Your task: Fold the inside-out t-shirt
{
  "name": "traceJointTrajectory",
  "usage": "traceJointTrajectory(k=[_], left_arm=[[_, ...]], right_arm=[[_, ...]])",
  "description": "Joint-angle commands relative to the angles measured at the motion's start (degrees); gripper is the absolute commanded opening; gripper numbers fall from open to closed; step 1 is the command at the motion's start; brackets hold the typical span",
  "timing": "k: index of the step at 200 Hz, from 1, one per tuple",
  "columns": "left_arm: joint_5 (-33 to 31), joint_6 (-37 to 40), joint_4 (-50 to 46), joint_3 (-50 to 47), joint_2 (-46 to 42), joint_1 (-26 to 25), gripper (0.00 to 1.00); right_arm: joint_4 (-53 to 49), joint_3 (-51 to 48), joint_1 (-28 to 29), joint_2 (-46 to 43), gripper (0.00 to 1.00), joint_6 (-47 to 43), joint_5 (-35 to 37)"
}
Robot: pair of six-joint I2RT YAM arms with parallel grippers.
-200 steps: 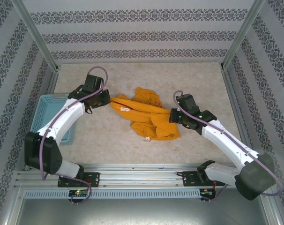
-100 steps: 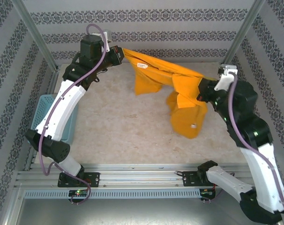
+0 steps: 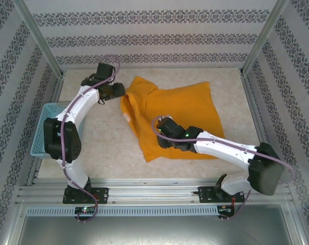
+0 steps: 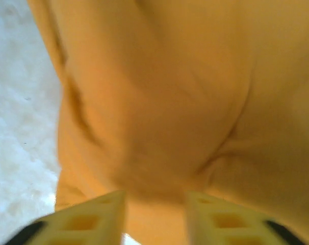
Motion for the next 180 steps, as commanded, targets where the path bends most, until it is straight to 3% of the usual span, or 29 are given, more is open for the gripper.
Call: traceJointTrajectory(k=[1,23,43,69,101,126,144,180], left_arm=[[-3.3,0.7,-2.2,-6.9,-8.8,-2.2,0.7],[-5.9,-0.7,0.1,-14.8,-15.6,-8.0,0.78],[-6.5,-3.7,3.3,-21.3,-18.9,-16.0,0.79],[-7.7,-9.1,7.1,-26.9,-17.2,-26.1,0.8],[-7.7,-14.5,12.8,-28.9,-11.1,-31.4,0.79],[-9.3,-16.4,12.8,-27.5,-6.8,-30.9,0.78],[-7.5,-16.6,11.5,-26.6,-4.0,-26.5,0.72],[-7.6,-11.0,11.2,-23.3,-0.7,-18.8,0.65]], right_arm=[[0.1,4.9,-1.4,-1.5,0.52,0.5,2.6],[-0.3,4.2,-6.5,-4.5,0.6,-2.0,1.4],[-0.4,2.8,-13.8,-5.7,0.66,-3.0,-1.4],[-0.1,3.3,-23.7,-2.7,0.69,-3.2,-5.9],[0.5,8.5,-32.0,6.2,0.72,-3.1,-8.9],[-1.1,12.5,-36.4,15.6,0.72,-0.3,-8.9],[-1.1,11.9,-36.9,19.4,0.75,1.9,-6.1],[2.3,5.0,-34.6,20.7,0.79,5.8,-8.0]])
